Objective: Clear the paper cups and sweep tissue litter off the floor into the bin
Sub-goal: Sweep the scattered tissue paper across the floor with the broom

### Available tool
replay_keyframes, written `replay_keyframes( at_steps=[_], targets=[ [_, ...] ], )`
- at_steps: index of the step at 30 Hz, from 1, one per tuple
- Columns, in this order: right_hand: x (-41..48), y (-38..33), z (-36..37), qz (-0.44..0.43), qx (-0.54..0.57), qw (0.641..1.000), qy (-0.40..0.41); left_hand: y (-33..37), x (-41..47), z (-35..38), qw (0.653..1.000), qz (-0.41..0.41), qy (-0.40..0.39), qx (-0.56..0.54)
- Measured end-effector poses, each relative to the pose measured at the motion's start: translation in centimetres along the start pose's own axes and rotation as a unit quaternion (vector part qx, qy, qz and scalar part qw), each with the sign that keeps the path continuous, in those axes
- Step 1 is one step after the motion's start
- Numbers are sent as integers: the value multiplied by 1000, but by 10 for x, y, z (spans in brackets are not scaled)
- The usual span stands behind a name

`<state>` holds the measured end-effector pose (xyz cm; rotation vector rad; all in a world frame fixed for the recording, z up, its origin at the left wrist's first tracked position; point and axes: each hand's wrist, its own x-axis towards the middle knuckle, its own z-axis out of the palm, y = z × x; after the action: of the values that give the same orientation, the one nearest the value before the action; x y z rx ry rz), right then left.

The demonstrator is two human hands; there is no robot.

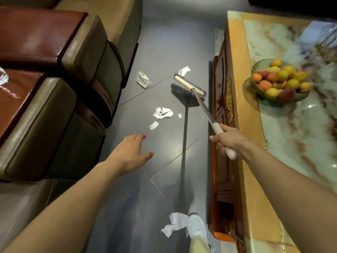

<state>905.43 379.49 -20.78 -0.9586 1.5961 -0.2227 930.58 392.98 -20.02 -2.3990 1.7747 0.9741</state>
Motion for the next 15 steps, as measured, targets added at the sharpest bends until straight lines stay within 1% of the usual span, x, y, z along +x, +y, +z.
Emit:
replay_keyframes(
  at_steps=[8, 11, 15],
  targets=[
    [143, -92, -43, -14, -11, 1000, 11, 44, 102, -18, 998, -47, 39, -34],
    [189, -109, -43, -26, -3, 999, 20, 49, 134, -16, 995, -60, 58, -55],
    [235, -121, -34, -22, -14, 999, 27, 51, 164, -6, 995, -70, 54, -51]
  ],
)
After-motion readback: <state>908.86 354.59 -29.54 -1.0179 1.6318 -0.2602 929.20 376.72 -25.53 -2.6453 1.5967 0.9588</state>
